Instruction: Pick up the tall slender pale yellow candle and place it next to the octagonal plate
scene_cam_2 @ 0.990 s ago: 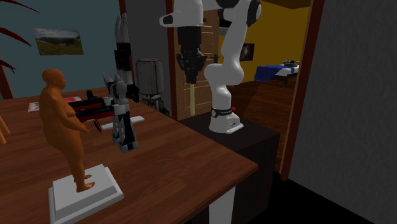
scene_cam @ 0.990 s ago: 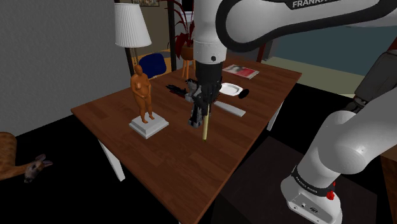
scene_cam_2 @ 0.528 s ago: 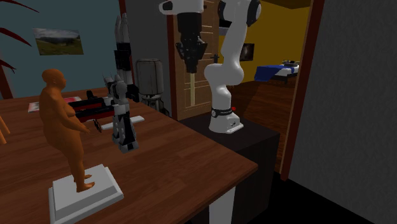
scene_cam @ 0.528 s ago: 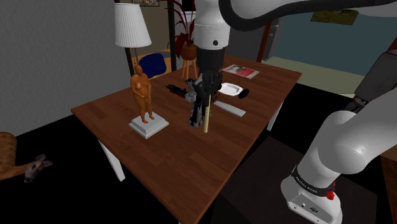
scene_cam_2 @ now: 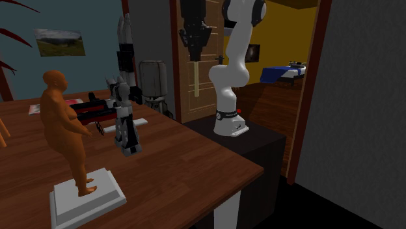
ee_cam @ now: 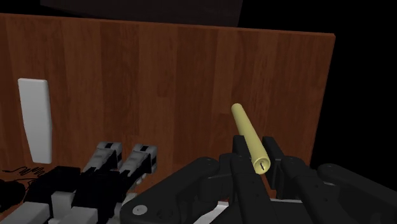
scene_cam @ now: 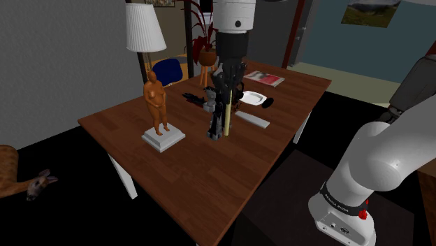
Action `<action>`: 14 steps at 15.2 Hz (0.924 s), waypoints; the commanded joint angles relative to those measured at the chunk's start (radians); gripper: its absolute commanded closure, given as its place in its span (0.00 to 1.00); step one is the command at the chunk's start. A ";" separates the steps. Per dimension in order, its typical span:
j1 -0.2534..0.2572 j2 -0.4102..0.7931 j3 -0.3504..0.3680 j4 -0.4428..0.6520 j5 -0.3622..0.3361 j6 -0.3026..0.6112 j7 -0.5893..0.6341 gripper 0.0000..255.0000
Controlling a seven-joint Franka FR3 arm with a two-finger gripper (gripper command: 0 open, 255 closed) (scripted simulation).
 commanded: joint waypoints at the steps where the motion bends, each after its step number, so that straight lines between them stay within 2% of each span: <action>1: -0.008 -0.002 -0.019 0.010 -0.007 -0.015 -0.024 1.00; 8: -0.067 0.014 -0.139 0.008 -0.061 -0.013 -0.191 1.00; 14: -0.119 0.069 -0.232 0.049 -0.108 -0.008 -0.326 1.00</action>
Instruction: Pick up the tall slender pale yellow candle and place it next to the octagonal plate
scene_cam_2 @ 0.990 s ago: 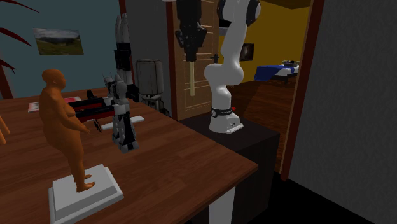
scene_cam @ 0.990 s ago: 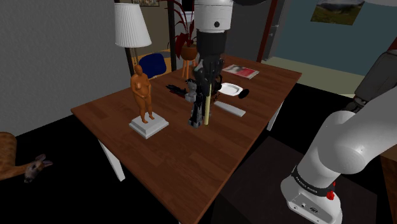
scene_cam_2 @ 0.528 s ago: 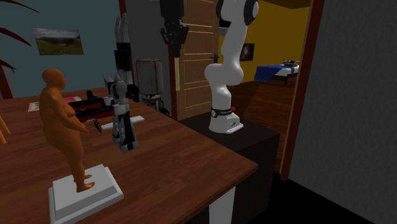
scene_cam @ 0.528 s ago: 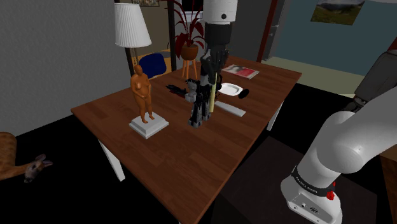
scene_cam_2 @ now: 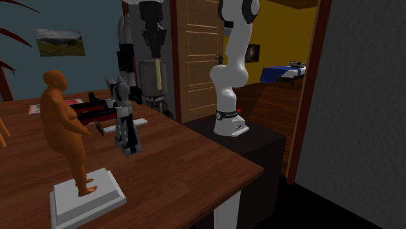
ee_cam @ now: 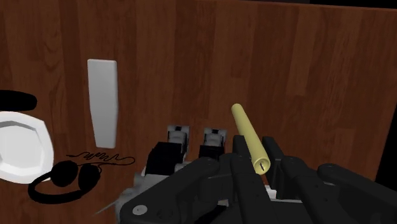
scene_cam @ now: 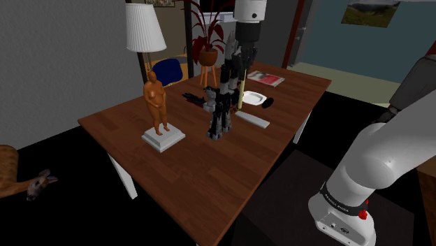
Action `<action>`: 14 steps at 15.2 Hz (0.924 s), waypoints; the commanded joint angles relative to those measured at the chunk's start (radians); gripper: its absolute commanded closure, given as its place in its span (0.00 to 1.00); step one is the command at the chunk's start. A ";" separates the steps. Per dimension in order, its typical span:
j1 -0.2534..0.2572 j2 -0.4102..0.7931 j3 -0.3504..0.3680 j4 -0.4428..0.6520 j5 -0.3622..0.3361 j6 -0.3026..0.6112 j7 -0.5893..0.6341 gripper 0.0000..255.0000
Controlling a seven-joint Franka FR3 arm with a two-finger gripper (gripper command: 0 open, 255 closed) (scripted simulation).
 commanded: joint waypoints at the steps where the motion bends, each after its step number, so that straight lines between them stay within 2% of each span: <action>1: -0.016 0.023 -0.027 0.024 -0.014 -0.002 -0.041 1.00; 8: -0.077 0.135 -0.123 0.132 -0.054 -0.002 -0.190 1.00; 14: -0.130 0.265 -0.195 0.274 -0.070 -0.014 -0.313 1.00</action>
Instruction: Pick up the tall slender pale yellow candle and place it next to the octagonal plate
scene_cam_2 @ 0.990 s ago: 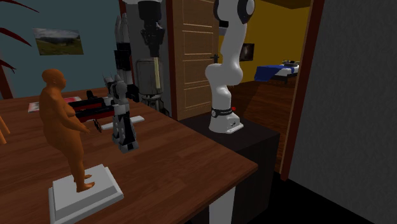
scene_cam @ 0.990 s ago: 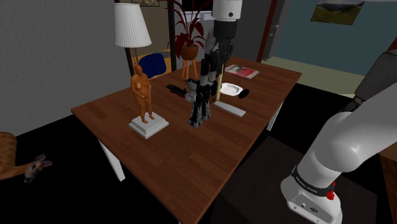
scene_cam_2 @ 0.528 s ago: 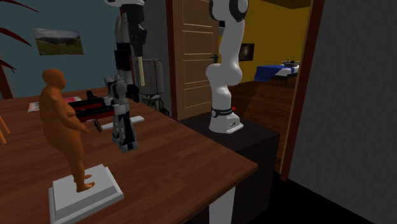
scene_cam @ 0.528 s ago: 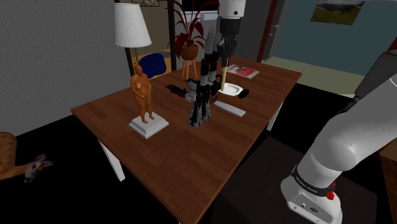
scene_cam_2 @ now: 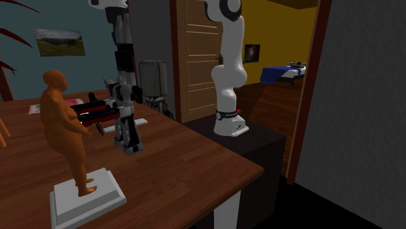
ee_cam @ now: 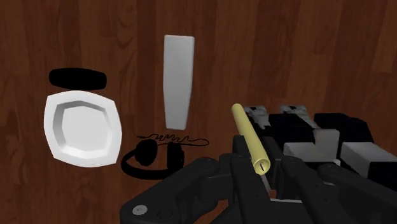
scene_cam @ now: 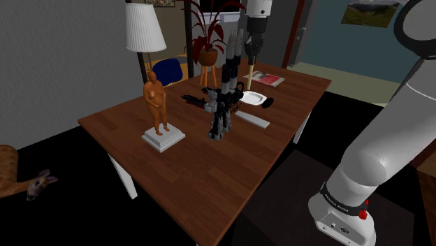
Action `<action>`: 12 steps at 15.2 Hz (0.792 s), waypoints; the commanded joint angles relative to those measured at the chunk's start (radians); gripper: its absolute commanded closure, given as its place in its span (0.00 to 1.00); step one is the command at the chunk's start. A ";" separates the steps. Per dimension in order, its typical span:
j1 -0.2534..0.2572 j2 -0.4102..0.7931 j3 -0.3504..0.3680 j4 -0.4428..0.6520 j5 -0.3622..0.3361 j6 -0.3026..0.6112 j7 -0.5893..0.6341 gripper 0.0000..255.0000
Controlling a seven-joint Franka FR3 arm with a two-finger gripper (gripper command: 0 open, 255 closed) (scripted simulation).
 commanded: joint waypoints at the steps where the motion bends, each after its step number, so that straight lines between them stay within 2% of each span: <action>1: -0.019 0.043 -0.024 0.051 -0.003 -0.008 -0.044 1.00; 7: -0.079 0.215 -0.082 0.263 0.006 -0.049 -0.161 1.00; 12: -0.142 0.399 -0.117 0.517 0.031 -0.119 -0.252 1.00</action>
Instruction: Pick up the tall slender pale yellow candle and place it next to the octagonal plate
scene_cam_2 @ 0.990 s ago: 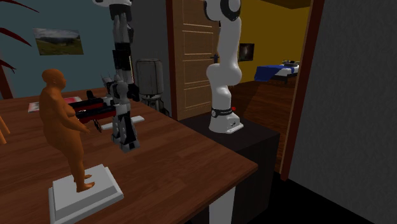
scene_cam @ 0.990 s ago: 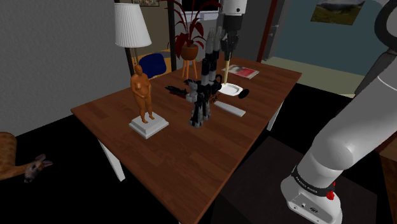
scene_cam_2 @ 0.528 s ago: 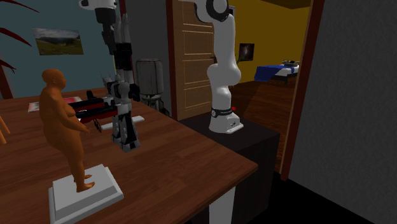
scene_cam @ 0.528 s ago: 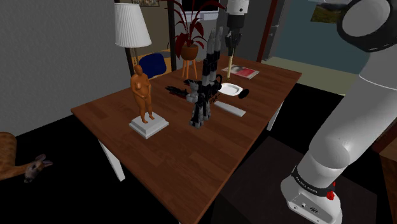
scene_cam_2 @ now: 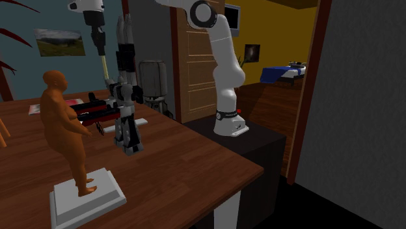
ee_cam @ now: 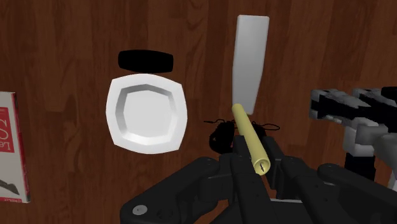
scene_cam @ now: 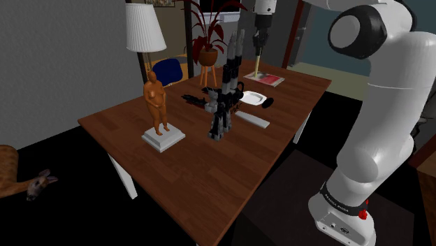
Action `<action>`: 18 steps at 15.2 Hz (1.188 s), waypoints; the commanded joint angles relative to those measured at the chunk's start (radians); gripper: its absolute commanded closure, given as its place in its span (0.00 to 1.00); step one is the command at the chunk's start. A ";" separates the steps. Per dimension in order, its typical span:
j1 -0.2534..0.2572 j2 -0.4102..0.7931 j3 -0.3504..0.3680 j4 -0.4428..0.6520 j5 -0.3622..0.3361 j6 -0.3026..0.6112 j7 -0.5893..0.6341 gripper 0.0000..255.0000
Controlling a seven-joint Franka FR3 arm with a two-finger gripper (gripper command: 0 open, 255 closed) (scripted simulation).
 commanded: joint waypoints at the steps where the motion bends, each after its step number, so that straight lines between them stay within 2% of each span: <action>1: -0.026 0.083 -0.010 0.117 0.012 -0.035 -0.032 1.00; 3: -0.060 0.187 -0.019 0.277 0.028 -0.091 -0.064 1.00; 4: -0.064 0.199 -0.018 0.296 0.030 -0.098 -0.067 1.00; 10: -0.053 0.143 -0.018 0.123 0.022 0.019 -0.066 1.00; 18: -0.045 0.105 -0.018 -0.044 0.016 0.148 -0.064 1.00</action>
